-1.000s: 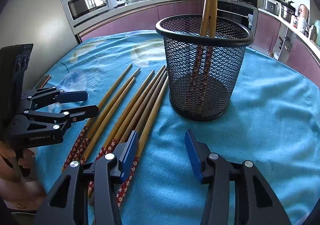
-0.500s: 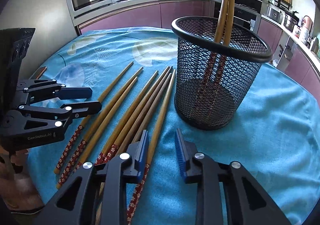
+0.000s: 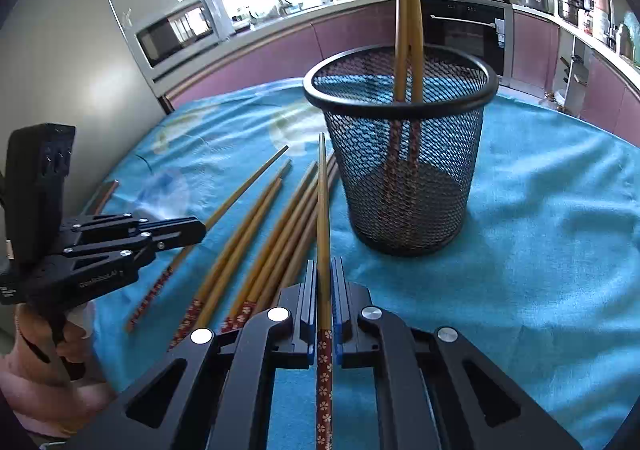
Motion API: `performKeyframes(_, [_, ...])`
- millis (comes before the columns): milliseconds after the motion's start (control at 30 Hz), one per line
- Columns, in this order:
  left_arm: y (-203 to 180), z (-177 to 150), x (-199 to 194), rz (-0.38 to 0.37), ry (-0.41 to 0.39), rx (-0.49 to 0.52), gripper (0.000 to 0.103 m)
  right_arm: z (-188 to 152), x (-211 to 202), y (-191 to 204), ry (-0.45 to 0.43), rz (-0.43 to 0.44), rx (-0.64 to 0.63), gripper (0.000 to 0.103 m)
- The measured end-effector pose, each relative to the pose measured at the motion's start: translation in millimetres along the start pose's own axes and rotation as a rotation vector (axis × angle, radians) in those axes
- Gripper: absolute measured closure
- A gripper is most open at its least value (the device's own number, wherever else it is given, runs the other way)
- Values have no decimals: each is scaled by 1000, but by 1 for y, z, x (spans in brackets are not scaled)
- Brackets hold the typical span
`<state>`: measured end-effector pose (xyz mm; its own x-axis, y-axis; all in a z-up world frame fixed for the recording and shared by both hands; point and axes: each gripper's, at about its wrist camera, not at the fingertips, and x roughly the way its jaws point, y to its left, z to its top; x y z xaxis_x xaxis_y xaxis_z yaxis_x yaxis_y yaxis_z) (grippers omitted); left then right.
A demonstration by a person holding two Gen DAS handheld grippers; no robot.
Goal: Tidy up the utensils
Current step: 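Close the right gripper on a chopstick while the left gripper grasps another, then raise the right gripper's chopstick upright toward the cup while the left raises its own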
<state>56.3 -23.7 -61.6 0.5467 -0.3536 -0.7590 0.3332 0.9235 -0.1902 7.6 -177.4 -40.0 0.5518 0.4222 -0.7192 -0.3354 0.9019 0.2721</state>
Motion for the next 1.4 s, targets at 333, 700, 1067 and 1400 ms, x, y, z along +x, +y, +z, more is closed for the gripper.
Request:
performKeyframes(333, [-13, -10, 3, -30, 34, 60, 96, -4, 9, 11, 68, 7, -73, 97])
performKeyframes(700, [2, -4, 15, -44, 61, 52, 92, 2, 24, 11, 81, -36, -92, 94])
performKeyframes(1067, [-1, 3, 10, -30, 33, 41, 95, 3, 4, 8, 13, 4, -77, 97])
performKeyframes(1400, [-15, 22, -46, -129, -90, 68, 96, 15, -41, 10, -105, 70, -62, 97])
